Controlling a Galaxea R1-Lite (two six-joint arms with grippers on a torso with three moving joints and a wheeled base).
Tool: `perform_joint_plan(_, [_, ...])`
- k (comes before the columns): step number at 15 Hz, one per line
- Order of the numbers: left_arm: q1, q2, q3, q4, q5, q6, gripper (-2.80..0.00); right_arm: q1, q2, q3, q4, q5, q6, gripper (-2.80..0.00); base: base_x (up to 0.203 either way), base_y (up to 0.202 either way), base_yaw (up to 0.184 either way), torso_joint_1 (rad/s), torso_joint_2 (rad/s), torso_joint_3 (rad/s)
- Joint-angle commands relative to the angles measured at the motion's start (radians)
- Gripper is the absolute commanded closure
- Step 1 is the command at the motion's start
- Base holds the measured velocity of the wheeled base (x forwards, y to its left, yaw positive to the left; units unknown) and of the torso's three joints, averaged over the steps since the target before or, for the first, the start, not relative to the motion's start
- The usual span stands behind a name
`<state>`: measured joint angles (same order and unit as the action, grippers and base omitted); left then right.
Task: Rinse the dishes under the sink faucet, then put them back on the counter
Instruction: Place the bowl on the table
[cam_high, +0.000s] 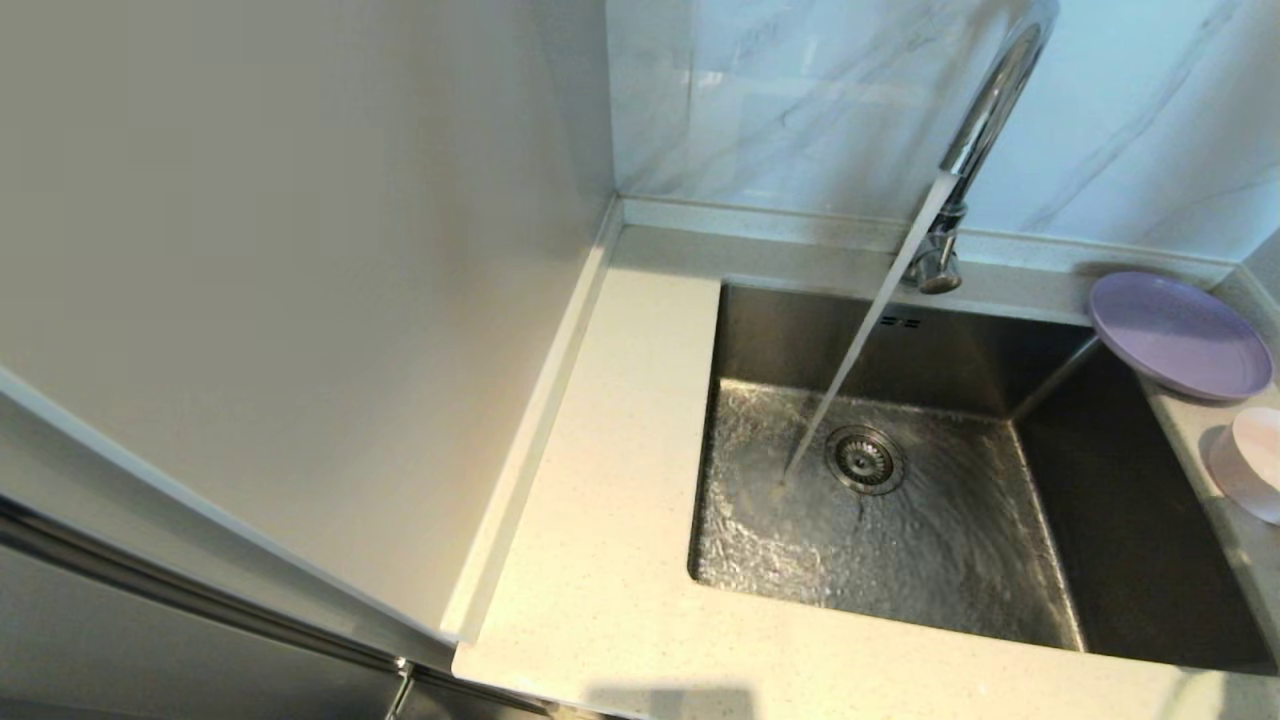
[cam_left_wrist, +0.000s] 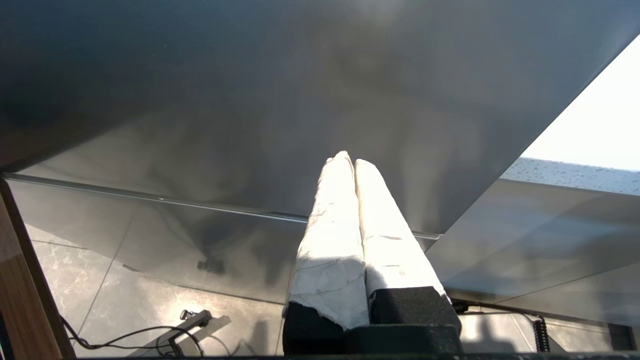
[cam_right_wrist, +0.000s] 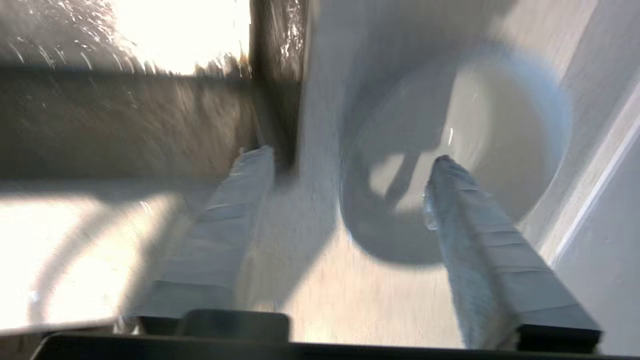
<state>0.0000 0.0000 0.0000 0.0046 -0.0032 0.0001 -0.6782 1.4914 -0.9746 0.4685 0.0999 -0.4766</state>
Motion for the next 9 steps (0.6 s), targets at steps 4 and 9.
perform_joint_plan(4, [0.000,0.000,0.000,0.000,0.000,0.000,0.00,0.000,-0.073,-0.027,-0.098,0.077,0.006,-2.80,0.000,0.000,0.000,0.000,0.00,0.000])
perform_joint_plan(9, [0.000,0.000,0.000,0.000,0.000,0.000,0.00,0.102,-0.051,-0.488,0.462,0.137,0.071,0.00,0.000,0.000,0.000,0.000,0.00,0.000])
